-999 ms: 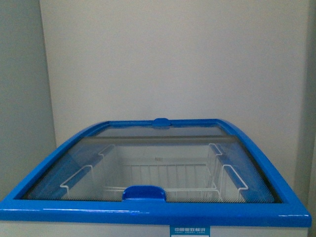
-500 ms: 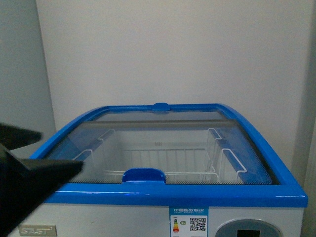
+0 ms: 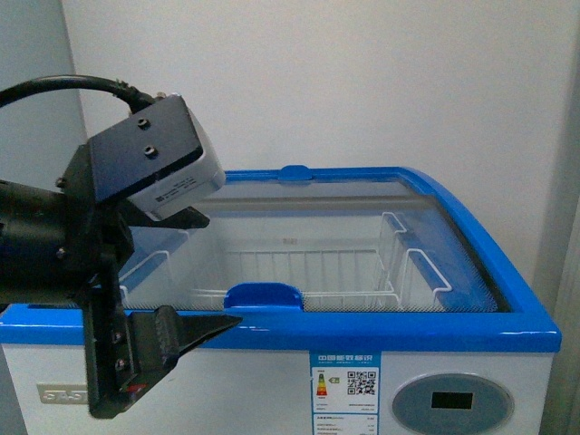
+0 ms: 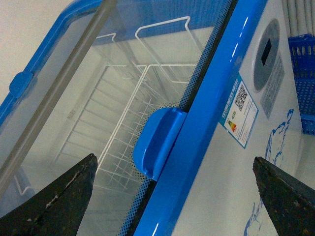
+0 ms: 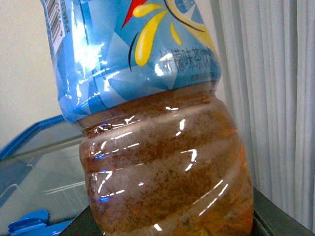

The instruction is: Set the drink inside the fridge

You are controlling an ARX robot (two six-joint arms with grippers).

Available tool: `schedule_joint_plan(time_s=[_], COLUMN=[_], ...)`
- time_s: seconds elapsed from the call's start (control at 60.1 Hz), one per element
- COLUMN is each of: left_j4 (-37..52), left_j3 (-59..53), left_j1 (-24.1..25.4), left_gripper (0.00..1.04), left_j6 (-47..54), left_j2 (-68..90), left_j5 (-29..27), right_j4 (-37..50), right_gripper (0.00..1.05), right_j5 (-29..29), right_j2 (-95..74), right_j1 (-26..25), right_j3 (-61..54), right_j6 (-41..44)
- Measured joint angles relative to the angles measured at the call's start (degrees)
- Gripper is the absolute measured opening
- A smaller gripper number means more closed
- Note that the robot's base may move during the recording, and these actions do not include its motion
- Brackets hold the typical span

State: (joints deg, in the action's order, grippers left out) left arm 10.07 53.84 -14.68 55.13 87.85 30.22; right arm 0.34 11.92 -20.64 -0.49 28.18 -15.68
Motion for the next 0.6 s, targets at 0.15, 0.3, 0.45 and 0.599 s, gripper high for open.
schedule_joint_plan(time_s=[0.15, 0.3, 0.45, 0.599], left_j4=[0.6, 0.8, -2.0, -3.5], left_j3=[4.3, 9.7, 16.9, 20.7], left_j1=[0.0, 0.0, 0.0, 0.1], left_gripper=[0.97, 0.97, 0.97, 0.97], left_j6=[0.6, 0.6, 1.3, 2.0], left_j2=[5.5, 11.1, 17.8, 21.4], left_j5=[-0.2, -0.2, -0.2, 0.0], right_j4=[0.0, 0.0, 0.0, 0.0], right_gripper=[0.43, 0.43, 0.43, 0.43], right_j5=[0.0, 0.0, 0.0, 0.0], right_j2=[0.0, 0.0, 0.0, 0.0], right_j1=[0.0, 0.0, 0.0, 0.0], right_j3=[0.0, 0.0, 0.0, 0.0], right_j6=[0.0, 0.0, 0.0, 0.0])
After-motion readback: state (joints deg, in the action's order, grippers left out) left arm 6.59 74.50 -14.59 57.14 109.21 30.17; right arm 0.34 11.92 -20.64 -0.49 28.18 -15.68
